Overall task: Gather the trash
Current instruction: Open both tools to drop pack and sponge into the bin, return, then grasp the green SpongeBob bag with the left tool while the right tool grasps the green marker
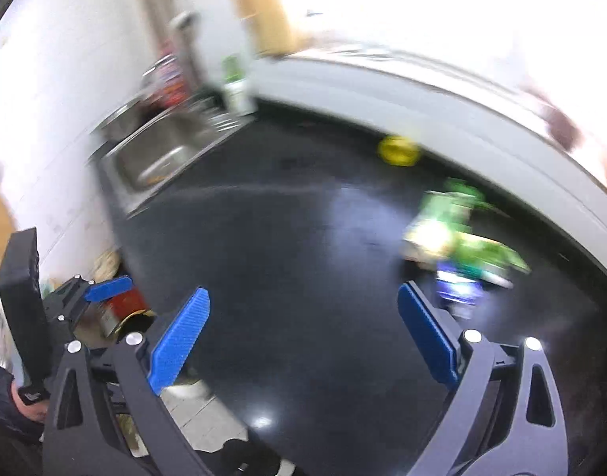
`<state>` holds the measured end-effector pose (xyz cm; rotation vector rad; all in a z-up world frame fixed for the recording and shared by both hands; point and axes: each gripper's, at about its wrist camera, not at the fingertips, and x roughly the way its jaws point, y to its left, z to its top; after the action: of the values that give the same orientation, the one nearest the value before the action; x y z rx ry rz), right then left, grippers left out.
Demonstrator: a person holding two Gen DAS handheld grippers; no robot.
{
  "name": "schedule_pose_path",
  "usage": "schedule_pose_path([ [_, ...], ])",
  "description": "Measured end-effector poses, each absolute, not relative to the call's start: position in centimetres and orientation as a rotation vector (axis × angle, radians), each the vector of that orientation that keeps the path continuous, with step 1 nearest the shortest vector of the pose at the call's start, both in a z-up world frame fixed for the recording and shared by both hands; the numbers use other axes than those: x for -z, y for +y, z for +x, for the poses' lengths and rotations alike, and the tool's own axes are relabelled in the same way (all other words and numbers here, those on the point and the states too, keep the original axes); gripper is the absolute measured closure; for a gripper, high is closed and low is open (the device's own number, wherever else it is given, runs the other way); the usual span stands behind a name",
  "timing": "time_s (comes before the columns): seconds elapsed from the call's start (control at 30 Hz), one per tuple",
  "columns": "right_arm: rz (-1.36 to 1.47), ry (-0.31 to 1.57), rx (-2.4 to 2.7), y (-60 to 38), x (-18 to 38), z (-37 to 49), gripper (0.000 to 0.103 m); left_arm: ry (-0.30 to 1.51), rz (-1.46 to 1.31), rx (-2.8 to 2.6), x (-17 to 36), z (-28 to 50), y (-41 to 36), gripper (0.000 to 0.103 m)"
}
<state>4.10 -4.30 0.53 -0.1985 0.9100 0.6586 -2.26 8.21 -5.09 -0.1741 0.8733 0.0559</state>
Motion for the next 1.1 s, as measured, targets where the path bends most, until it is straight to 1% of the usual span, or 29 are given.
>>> schedule_pose_path([
  [0.17,-0.097,0.915,-0.544,-14.0,-0.4,5.7,0.010,0.877,-0.094,0.084,4.1,1.5,1.3,0.007],
  [0.37,-0.034,0.945,-0.491,-19.5,1.1,6.6,0.010,0.886,-0.018,0.145,4.3,4.0,-2.5,0.007],
  [0.67,-0.040,0.974,-0.530,-20.9,3.1,9.7,0.010,0.913,-0.011,0.134,5.4,8.5,-3.6,0.007],
  [0.9,-0.130,1.022,-0.598,-20.5,6.8,14.7,0.011,0.971,0.019,0.143,8.5,15.1,-3.8,0.007],
  [1.1,-0.206,1.095,-0.664,-20.3,11.8,20.1,0.018,1.021,0.045,0.181,12.7,21.8,-3.0,0.007],
])
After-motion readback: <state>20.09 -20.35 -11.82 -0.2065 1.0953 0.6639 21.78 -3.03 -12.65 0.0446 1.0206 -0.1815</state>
